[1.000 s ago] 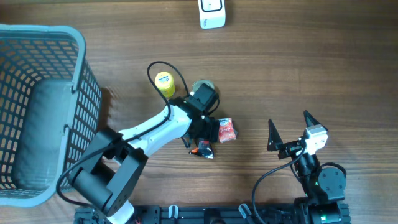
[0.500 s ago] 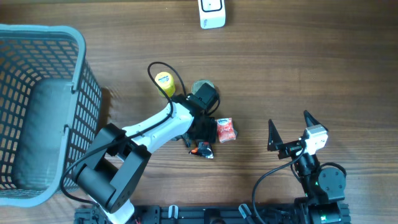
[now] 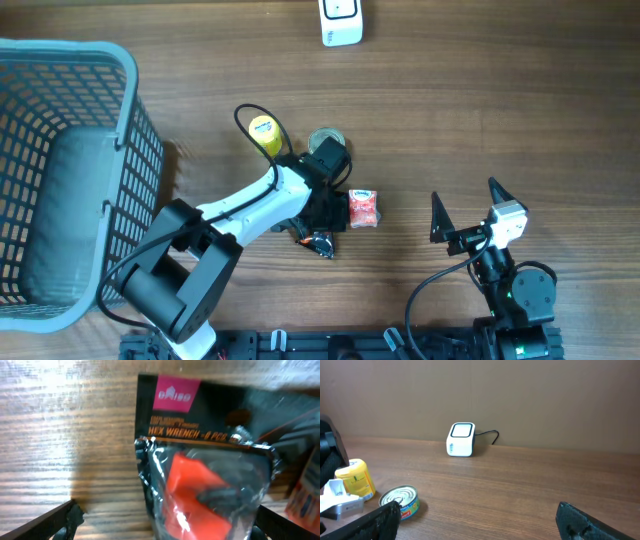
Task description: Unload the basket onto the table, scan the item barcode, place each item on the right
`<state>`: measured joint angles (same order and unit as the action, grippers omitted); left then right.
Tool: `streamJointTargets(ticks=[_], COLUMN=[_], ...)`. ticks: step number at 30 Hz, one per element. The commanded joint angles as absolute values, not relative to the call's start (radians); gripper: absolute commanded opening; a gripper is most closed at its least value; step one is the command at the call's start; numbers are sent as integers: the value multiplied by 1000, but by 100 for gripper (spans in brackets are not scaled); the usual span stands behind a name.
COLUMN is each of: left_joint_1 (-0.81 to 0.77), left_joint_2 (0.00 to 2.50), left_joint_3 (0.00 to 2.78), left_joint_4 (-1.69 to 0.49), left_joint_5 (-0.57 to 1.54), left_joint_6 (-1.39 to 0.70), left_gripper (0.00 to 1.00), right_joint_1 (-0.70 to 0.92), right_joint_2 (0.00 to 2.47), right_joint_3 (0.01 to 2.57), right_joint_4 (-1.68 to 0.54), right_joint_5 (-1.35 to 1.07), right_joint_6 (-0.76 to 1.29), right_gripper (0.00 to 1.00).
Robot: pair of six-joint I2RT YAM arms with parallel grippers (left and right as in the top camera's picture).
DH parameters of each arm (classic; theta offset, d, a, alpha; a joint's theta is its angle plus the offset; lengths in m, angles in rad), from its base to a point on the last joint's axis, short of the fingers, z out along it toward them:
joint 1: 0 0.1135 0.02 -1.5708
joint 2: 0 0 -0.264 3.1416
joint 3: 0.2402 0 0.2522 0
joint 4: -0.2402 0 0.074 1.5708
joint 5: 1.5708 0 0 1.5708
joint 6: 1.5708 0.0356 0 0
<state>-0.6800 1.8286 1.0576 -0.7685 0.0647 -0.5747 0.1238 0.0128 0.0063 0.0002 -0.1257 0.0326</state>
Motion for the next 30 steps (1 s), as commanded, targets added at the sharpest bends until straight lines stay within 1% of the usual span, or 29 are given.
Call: streamJointTargets(ticks=[1,3,7,10,14,17,19,21,22,26,30], left_joint_1=[-679,-679,-679,-679,-679,-679,-679,-679,-679,-679,-679], left_joint_2=[1913,1913,1913,1913,1913,1913,1913,1913,1913,1913,1913], left_joint_3=[1002,1002,1002,1002,1002,1002,1002,1002,1002,1002,1002], left_joint_4=[-694,-683,-688,-696,-708,-731,-753,-767,-769,-772,-776], left_joint_5=[123,123,123,122,122,123,123,123,123,123,130], left_joint_6=[-579,-585,-584,-580,-581,-593,-619,-642,-654,-709,-715], left_gripper=[99,98,81,72,72,70,64,46,41,38,30], right_joint_1=[128,128,128,128,128,128,128,128,128,128,128], right_joint_2=[11,11,11,11,11,11,11,11,11,11,11], right_joint_3=[5,5,5,5,5,5,5,5,5,5,5], right_joint_4=[6,6,6,6,6,6,6,6,6,6,6], right_joint_5=[-112,-112,-112,-112,-112,-112,-112,-112,-112,-112,-112], right_joint_6=[27,27,27,27,27,27,27,27,27,27,27], right_gripper=[100,100,100,100,100,100,100,100,100,100,100])
